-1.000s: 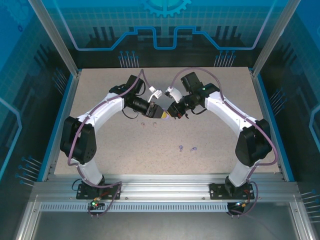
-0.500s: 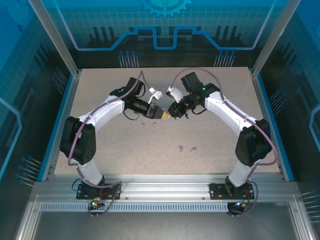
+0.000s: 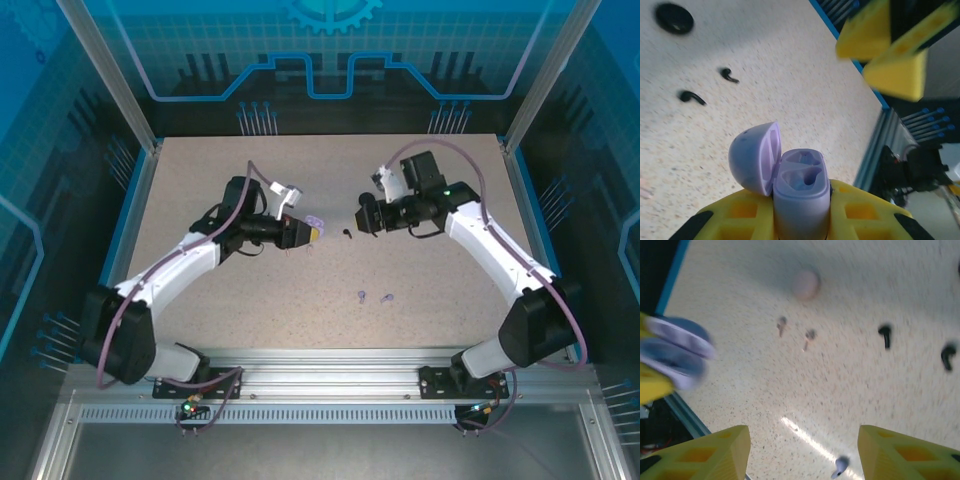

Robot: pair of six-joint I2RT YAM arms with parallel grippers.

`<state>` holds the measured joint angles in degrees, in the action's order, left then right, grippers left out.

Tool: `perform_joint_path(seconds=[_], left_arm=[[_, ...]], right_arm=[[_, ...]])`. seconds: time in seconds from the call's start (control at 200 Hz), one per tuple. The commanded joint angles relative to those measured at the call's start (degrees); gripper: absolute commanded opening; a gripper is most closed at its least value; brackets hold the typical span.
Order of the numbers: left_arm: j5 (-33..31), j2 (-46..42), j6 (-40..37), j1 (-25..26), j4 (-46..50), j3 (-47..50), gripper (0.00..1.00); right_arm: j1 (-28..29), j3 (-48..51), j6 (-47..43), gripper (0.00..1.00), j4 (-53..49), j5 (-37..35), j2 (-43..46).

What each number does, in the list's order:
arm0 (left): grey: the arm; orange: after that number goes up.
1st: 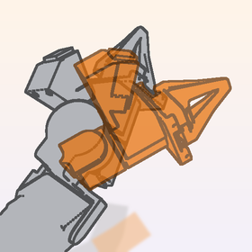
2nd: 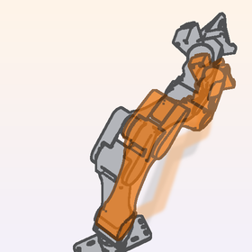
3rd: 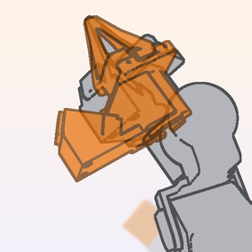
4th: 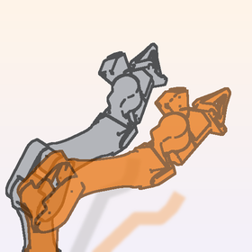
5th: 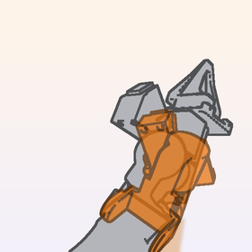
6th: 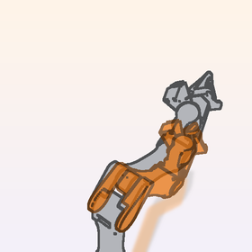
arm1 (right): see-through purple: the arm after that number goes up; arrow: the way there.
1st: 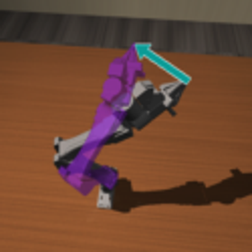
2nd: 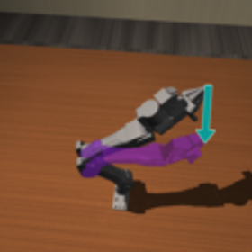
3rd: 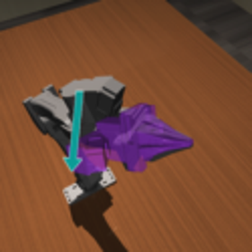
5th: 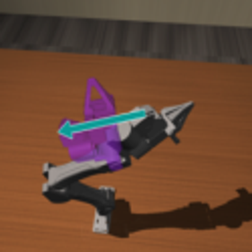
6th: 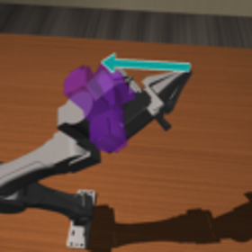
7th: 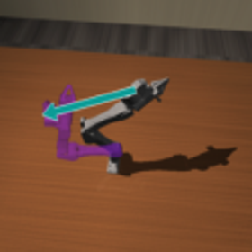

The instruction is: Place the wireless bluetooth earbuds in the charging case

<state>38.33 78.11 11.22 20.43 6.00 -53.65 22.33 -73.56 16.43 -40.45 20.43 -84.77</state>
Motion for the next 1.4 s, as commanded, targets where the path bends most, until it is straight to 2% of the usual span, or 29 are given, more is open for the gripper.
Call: perform_joint_path(seconds=[0.0, 0.18, 0.335, 0.71, 1.396], left_arm=[[-11.2, -5.3, 3.7, 0.8, -12.1, 4.4, 0.0], [-24.3, -12.0, 3.0, 3.2, -19.0, 9.2, 0.0], [-29.4, -15.2, 2.8, 4.1, -21.4, 10.9, 0.0], [-30.8, -16.6, 2.3, 5.4, -23.2, 12.3, 0.0], [-31.6, -16.2, 2.0, 7.2, -24.1, 12.7, 0.0]], right_arm=[[4.2, 4.2, 11.1, 0.6, -2.7, -8.8, -0.4], [12.1, 6.4, 19.9, 0.59, -7.0, -21.1, -5.3], [16.3, 6.7, 27.1, 0.57, -8.1, -26.2, -10.1], [22.0, 5.8, 36.3, 0.51, -8.5, -28.6, -18.7], [22.2, 8.6, 38.2, 0.39, -5.4, -28.0, -22.0]])
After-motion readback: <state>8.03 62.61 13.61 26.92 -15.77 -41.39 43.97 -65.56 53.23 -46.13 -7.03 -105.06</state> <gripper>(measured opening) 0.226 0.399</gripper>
